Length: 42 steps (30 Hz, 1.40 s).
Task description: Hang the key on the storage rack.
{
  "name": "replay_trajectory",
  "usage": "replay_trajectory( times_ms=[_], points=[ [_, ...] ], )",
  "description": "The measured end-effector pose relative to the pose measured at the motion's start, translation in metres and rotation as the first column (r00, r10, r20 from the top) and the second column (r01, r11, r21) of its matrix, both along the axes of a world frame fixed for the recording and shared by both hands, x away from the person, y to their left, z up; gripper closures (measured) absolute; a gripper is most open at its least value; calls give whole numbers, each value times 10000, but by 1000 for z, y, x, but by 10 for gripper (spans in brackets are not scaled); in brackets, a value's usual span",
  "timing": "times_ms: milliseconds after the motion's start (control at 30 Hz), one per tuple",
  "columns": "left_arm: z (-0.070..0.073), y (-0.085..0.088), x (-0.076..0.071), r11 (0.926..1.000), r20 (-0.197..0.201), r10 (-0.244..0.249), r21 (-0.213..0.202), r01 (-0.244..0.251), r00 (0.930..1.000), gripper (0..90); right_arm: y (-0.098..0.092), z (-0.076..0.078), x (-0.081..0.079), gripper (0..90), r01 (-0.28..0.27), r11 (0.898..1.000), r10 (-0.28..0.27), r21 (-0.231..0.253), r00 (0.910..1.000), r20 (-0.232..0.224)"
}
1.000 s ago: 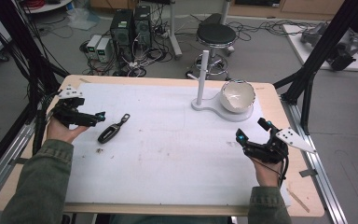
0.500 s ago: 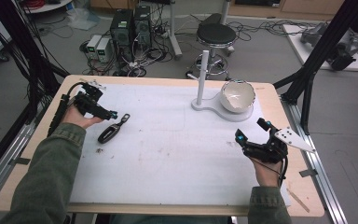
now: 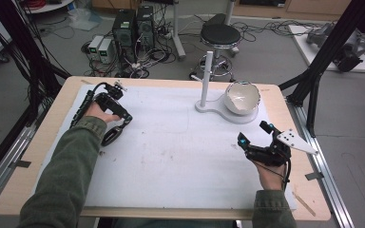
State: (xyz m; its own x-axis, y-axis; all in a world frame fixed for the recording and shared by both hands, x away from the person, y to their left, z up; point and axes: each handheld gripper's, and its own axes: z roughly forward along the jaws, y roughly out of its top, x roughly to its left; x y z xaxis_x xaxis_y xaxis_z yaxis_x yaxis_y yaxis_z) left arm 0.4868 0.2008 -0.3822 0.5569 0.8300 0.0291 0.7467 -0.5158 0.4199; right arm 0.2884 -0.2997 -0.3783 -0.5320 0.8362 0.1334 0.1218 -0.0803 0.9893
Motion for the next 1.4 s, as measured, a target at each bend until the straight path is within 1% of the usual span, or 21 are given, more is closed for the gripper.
replay_trajectory(
  times_ms=[167,267,333,367,467,533,600,700,733,767,833,900,967,1000,1067,1100,1133,1167,1267,1333,1400],
  points=[
    [-8,-15,7,9996,-589,150,230,-136,9981,101,1,-2,1,7,-34,10000,34,3,9999,-94],
    [-7,-18,11,9992,-863,321,249,-301,9958,155,1,-2,0,7,-85,10000,85,-8,9998,-152],
    [-6,-20,11,9994,-906,340,99,-333,9953,267,1,-2,0,7,-98,9999,97,-27,9997,-216],
    [-6,-20,12,9994,-947,282,215,-263,9951,267,1,-2,0,7,-98,9999,97,-27,9997,-216],
    [-8,-22,14,9985,-959,461,337,-431,9943,308,0,-2,0,7,-114,9999,114,28,9998,-175],
    [-12,-23,17,9974,-1129,590,485,-538,9918,309,-1,-2,0,7,-84,10000,85,33,9998,-162],
    [-16,-22,19,9964,-1354,579,701,-487,9891,309,-1,-2,0,8,-98,9999,99,63,9999,-139],
    [-21,-24,21,9960,-1451,576,758,-470,9877,317,-1,-3,0,7,-109,9999,111,79,9996,-251],
    [-22,-25,21,9957,-1365,653,734,-556,9885,321,-1,-3,0,8,-101,9999,103,60,9996,-253],
    [-22,-25,22,9954,-1388,593,827,-481,9885,321,-1,-3,0,8,-101,9999,103,60,9996,-253],
    [-24,-26,23,9957,-1486,577,798,-462,9872,358,0,-5,1,7,-161,9999,159,-45,9993,-352],
    [-26,-25,24,9954,-1540,639,808,-518,9860,364,0,-6,2,8,-179,9998,175,-112,9993,-341],
    [-26,-24,26,9955,-1625,687,750,-571,9843,428,1,-6,2,8,-220,9997,214,-127,9989,-414],
    [-26,-24,26,9952,-1633,724,773,-604,9839,428,1,-6,2,8,-220,9997,214,-127,9989,-414],
    [-25,-25,27,9948,-1745,733,828,-595,9819,479,0,-6,2,8,-227,9996,221,-140,9989,-406],
    [-25,-26,28,9950,-1801,686,839,-542,9813,526,0,-6,2,7,-220,9996,214,-150,9989,-411],
    [-24,-27,29,9948,-1938,634,901,-466,9790,526,0,-6,2,7,-220,9996,214,-150,9989,-411],
    [-23,-27,30,9942,-2128,526,1030,-312,9757,602,-1,-7,3,7,-209,9997,202,-157,9989,-430],
    [-22,-33,32,9906,-2552,418,1365,-67,9660,628,-1,-7,3,7,-168,9998,162,-109,9986,-501],
    [-22,-34,35,9898,-2744,398,1422,-4,9608,629,-1,-7,3,7,-167,9998,163,-98,9988,-466],
    [-22,-32,38,9908,-2905,449,1350,-55,9558,632,-1,-7,3,8,-165,9998,159,-103,9987,-478]
  ],
)
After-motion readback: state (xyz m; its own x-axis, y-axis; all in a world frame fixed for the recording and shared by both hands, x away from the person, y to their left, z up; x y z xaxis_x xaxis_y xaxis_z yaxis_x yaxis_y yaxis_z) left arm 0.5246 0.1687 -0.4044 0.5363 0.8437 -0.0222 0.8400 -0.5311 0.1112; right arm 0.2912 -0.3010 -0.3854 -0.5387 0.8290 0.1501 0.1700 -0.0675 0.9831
